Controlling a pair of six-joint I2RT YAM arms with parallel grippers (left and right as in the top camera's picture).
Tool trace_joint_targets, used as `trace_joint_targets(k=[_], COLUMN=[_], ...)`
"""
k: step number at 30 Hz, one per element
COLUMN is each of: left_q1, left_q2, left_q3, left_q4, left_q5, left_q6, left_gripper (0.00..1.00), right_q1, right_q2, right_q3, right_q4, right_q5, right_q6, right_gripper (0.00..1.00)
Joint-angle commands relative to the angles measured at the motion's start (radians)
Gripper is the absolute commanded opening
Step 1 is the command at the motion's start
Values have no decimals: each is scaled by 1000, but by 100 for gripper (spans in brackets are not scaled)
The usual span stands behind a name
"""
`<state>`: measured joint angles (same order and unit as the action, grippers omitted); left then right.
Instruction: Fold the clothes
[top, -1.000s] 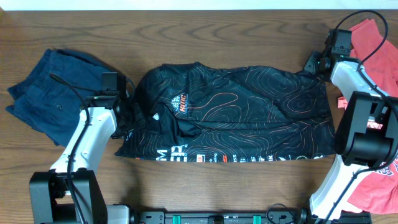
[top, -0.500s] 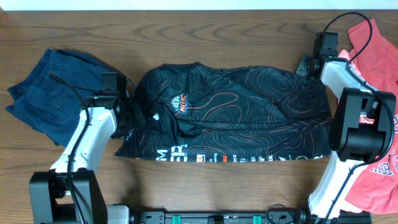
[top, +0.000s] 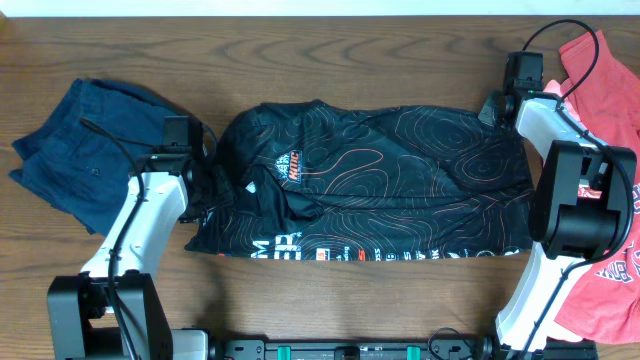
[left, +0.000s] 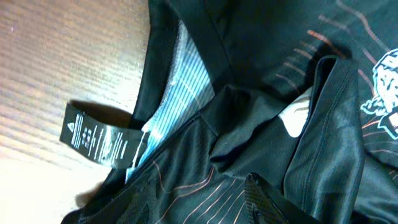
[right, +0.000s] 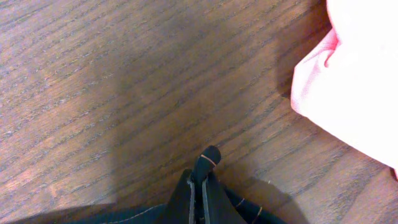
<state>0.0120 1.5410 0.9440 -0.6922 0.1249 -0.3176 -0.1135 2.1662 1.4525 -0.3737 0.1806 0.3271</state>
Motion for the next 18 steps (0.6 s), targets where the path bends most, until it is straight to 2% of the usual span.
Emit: trace_joint_targets(k=[1,4,8,14,18], left_q1=[4,4,4,4,3], left_q2=[-8,-8,-7,34,132], left_q3=[3,24,88,242,379], left_q4=[32,82,166,204,205], left_q5=[-1,11,106,119,122], left_q6=[-2,-1,21,60,82], left_gripper=[48,48,48,48,49], right_q1=[6,2,-4,-4,-4], right_q2=[-2,-58,-160,-253,-282], right_q3=[11,23,27,27,27], right_q4=[-14,-31,-104,-325,-477], right_q5=[3,3,5,27,27], right_q6=[1,-10,-11,-13,-8], right_gripper=[1,1,1,1,1])
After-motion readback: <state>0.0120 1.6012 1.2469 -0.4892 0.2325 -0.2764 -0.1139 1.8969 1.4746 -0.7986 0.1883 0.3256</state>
